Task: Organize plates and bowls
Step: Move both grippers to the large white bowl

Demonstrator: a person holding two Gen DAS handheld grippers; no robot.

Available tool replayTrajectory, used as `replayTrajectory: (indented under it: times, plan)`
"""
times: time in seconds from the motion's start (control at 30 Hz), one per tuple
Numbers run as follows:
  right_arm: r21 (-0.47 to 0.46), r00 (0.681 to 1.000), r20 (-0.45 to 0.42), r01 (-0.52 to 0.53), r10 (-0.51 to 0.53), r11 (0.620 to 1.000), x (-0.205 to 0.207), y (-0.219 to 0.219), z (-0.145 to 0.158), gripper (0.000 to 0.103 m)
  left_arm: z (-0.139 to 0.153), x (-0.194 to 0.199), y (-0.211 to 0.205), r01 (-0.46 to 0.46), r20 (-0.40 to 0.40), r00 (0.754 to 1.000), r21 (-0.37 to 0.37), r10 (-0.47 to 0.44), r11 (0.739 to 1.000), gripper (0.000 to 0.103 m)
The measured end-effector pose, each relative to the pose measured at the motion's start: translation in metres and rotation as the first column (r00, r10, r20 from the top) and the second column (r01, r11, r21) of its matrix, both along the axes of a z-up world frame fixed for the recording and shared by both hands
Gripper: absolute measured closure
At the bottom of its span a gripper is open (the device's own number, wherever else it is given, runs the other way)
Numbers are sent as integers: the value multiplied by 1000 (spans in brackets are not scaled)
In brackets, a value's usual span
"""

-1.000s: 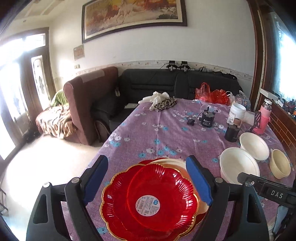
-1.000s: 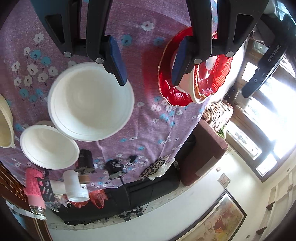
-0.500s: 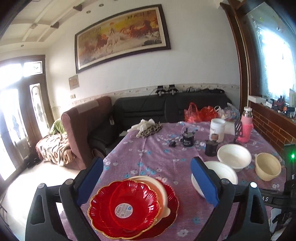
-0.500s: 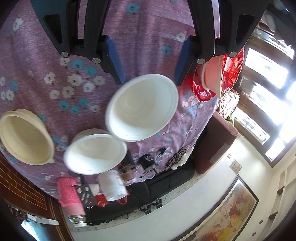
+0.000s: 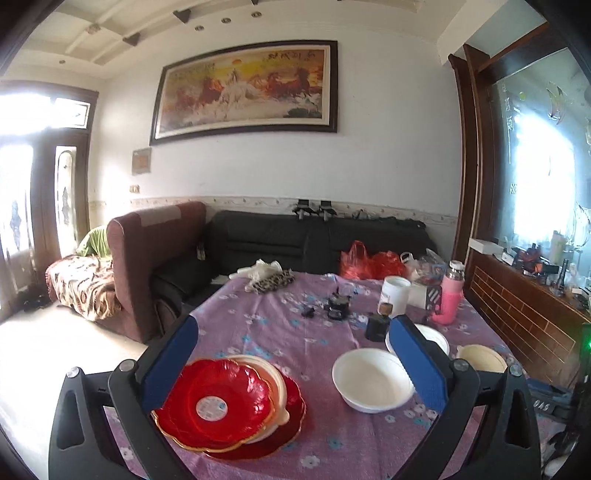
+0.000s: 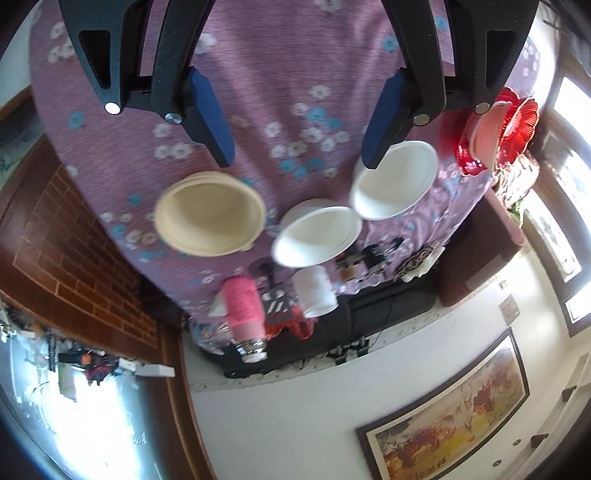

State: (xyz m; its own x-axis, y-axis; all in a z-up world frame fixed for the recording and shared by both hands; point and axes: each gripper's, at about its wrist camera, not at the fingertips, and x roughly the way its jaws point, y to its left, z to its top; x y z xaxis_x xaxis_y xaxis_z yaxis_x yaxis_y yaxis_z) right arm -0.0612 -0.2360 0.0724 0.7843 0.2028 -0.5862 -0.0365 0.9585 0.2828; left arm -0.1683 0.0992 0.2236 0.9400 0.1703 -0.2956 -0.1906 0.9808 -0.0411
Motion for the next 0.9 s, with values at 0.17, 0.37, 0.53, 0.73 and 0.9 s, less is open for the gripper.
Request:
replayTrajectory:
  times: [0.17,0.37,0.53,0.73,0.9]
  plan:
    - [-14,995,-28,95,-96,995,-4,-47,-13,25,-23,20,-7,28,-77,997,-29,-30,999,0]
    - [41,980,-112,167,-162,985,11,-85,-40,25,-56,47,-17,61,-179,981,-57,-70,997,0]
    - [72,982,-155,123,-111,990,39,-68,-55,25,-73,53,-20,78,-230,969,-68,-92,995,0]
    - [121,981,-193,-12,35,993,87,1,-63,25,-87,56,-12,61,-273,959,-80,-81,995,0]
    - [175,967,-231,-66,106,982,128,56,-70,25,-92,59,-2,43,-302,951,-96,-70,994,0]
